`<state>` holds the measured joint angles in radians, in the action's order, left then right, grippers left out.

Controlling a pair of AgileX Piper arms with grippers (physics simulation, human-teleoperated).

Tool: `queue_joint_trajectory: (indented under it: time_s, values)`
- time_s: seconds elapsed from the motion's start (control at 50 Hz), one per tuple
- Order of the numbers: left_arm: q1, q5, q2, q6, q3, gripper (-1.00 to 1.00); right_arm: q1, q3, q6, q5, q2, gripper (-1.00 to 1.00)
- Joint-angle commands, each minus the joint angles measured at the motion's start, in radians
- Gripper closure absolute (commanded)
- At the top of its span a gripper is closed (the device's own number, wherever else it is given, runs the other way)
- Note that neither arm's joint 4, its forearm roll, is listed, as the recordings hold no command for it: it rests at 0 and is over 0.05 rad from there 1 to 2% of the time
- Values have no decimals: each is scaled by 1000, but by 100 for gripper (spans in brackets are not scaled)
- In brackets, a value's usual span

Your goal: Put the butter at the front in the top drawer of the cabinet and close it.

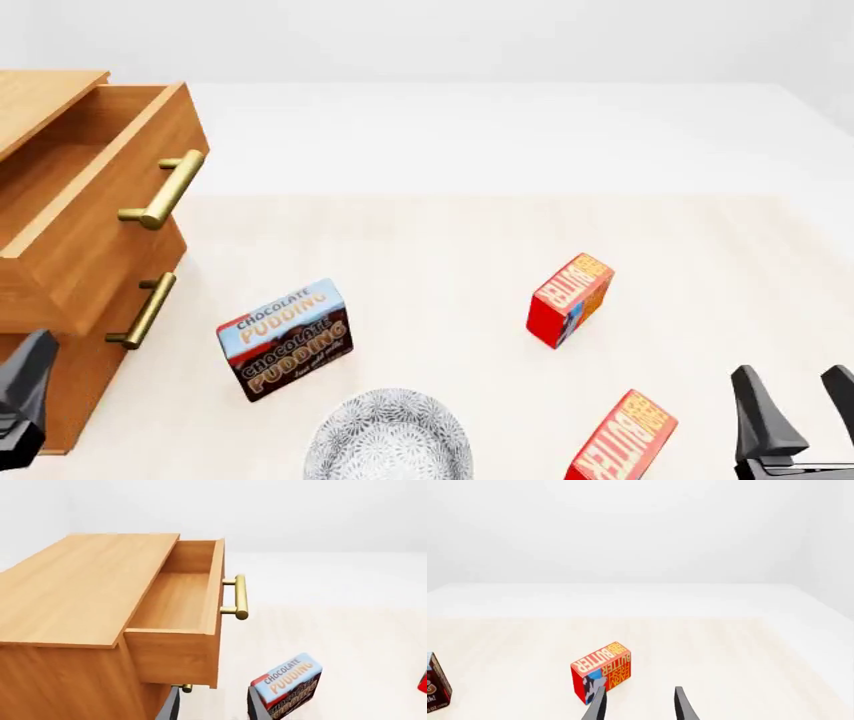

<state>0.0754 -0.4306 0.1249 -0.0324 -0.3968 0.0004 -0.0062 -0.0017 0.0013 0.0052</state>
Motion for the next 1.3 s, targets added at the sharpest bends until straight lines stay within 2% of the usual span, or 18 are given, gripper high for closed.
queue_joint_trajectory:
  time_s: [0.02,0.1,0.34,0.56,0.62,0.7,0.74,0.88,1.02,1.16,1.2,1.24,1.3]
  values:
    - [-13,-170,-3,-29,-162,-100,0,1,1,-1,0,-100]
    - [-18,-219,16,-29,-222,-100,0,1,1,-1,0,-100]
    - [-63,-260,143,0,-329,-100,0,1,0,-1,0,-100]
    - [-100,-303,319,24,-460,-100,0,1,0,-1,0,-100]
    - [-95,-304,356,11,-465,-100,0,1,1,-1,0,-100]
    - [-88,-325,389,10,-517,-100,0,1,1,-1,0,-100]
    - [-66,-359,415,-16,-567,-100,0,1,1,-1,0,-100]
    - [-57,-423,495,-26,-672,-100,0,1,1,-1,0,-100]
    - [-55,-488,563,-14,-777,-100,0,1,1,-1,0,-100]
    - [-92,-551,642,23,-877,-100,0,1,1,-1,0,-100]
    - [-69,-569,666,1,-881,-100,0,1,1,-1,0,-100]
    - [-90,-579,685,21,-894,-100,0,1,1,-1,0,-100]
    - [-77,-604,718,13,-913,-100,0,1,0,-1,0,-100]
